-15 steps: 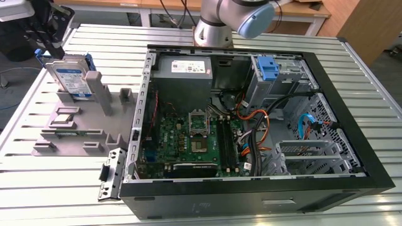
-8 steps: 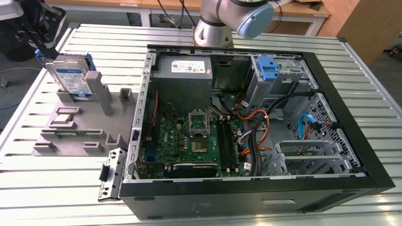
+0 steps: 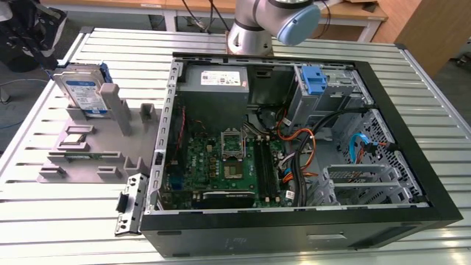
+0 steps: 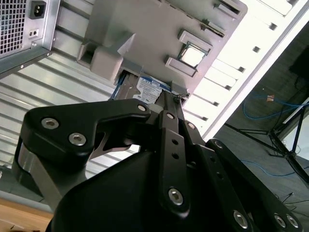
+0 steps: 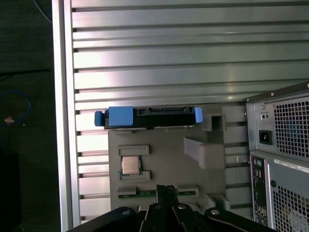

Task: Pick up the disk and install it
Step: 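Reach for the disk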

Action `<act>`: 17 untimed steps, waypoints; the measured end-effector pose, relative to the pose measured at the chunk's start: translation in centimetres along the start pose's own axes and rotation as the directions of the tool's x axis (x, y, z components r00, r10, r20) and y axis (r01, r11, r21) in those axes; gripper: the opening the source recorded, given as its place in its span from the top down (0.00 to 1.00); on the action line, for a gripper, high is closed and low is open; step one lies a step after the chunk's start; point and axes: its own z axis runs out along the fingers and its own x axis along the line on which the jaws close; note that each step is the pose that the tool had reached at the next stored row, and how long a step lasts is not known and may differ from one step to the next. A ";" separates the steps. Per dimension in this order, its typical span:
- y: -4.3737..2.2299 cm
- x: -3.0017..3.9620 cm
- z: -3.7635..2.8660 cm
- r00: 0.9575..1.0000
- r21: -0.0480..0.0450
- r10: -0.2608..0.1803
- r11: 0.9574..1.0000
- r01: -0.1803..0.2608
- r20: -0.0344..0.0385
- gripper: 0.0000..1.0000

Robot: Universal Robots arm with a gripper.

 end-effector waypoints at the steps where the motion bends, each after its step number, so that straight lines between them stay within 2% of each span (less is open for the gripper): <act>1: -0.02 0.18 0.01 1.000 0.000 0.000 1.000 0.000 0.000 0.90; 17: -0.24 3.07 0.10 1.000 0.000 0.000 1.000 0.000 0.000 0.90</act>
